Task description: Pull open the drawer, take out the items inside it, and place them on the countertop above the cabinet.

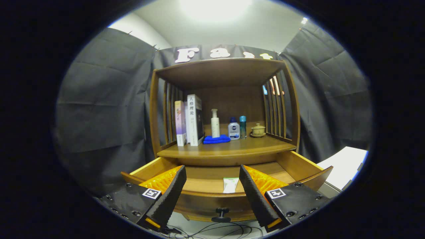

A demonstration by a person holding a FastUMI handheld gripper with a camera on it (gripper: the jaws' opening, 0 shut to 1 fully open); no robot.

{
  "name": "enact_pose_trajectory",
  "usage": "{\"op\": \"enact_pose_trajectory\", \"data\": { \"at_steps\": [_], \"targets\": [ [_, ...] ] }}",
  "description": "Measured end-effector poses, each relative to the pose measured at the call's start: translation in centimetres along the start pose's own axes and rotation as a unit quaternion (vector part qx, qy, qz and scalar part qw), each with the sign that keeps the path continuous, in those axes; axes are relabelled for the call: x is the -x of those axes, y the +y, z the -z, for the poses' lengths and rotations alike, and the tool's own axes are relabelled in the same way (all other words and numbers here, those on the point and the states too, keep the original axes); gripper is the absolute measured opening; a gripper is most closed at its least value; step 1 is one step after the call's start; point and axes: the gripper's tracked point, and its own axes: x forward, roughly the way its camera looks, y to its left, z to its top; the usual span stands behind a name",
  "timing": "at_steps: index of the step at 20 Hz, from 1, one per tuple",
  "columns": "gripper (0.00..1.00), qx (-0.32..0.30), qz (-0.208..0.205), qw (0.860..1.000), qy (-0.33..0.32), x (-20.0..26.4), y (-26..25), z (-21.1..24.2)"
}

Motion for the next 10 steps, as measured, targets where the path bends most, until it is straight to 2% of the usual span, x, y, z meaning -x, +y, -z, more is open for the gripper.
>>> {"op": "enact_pose_trajectory", "data": {
  "at_steps": [2,4,8,10],
  "targets": [
    [0.99,0.0,0.022,1.0,0.011,-0.8,-1.2,-0.2],
    [0.99,0.03,0.04,0.998,0.025,-1.9,-2.0,-0.3],
    [0.98,0.053,0.032,0.997,0.047,-5.1,-0.2,-0.6],
    [0.99,0.053,0.043,0.995,0.074,-6.7,0.1,-0.1]
  ]
}}
